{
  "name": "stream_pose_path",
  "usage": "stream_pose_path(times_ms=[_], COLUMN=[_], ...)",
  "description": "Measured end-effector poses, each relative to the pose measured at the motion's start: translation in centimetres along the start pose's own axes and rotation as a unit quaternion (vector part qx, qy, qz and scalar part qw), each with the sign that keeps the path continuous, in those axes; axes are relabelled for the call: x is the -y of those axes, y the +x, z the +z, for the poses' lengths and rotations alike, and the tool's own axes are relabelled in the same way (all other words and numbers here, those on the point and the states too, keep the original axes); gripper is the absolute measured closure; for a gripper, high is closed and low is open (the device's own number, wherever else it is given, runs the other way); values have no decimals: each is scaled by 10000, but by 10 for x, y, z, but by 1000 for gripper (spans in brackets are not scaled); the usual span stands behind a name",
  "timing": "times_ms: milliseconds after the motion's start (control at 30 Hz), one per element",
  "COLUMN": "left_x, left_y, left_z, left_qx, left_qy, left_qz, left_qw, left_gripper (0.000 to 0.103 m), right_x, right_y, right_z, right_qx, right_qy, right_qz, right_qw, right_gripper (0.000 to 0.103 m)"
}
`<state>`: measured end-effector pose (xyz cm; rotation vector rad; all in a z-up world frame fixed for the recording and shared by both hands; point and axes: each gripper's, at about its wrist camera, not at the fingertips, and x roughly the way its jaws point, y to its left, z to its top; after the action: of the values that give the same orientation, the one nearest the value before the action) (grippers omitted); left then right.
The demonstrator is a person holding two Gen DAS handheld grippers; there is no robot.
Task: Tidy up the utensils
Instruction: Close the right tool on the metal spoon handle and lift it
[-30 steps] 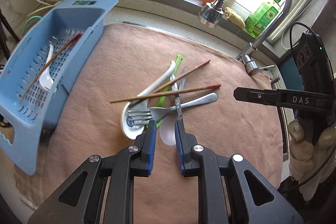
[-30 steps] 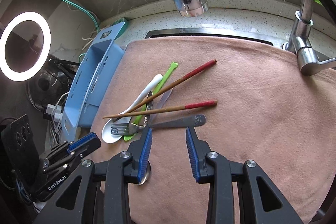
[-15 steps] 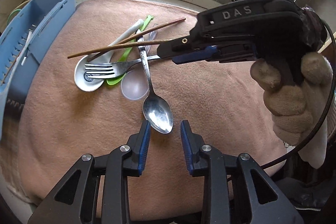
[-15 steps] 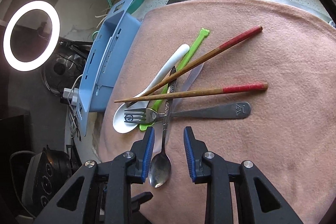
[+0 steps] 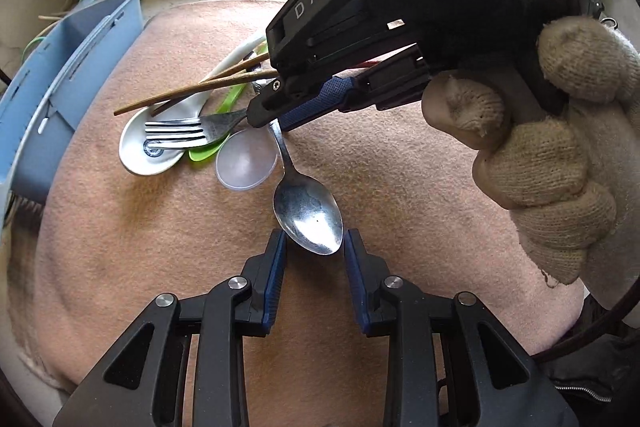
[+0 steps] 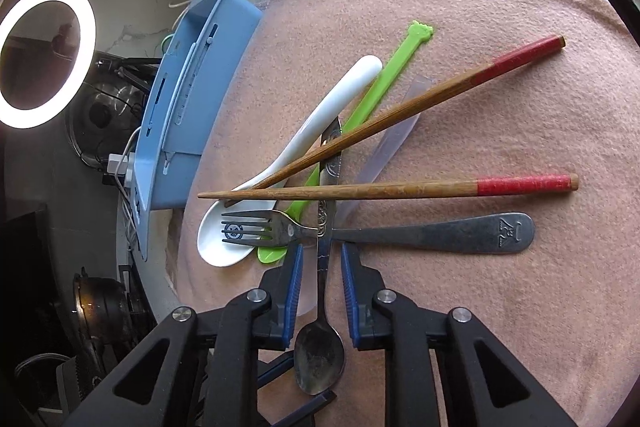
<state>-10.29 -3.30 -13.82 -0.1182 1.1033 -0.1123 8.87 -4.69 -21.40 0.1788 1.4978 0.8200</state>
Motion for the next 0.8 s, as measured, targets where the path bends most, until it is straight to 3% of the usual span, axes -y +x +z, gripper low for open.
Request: stream_pose_path(times_ms=[67, 300, 800], left_x=[0, 6, -16], left_y=[2, 8, -34], left_z=[0, 6, 1], left_qx=[-12, 58, 33], left_qy=[-94, -8, -262], left_qz=[4, 180, -315], left_qw=[10000, 9998, 9992], left_gripper=[69, 70, 72], right_x=[1, 3, -3], right_y=[2, 2, -3], right_z=[0, 0, -19], right_qx=[-23, -13, -67], right_qy=[24, 162, 563], right_qz=[11, 42, 685], right_qw=[10000, 9999, 9960], right_gripper=[96, 97, 98])
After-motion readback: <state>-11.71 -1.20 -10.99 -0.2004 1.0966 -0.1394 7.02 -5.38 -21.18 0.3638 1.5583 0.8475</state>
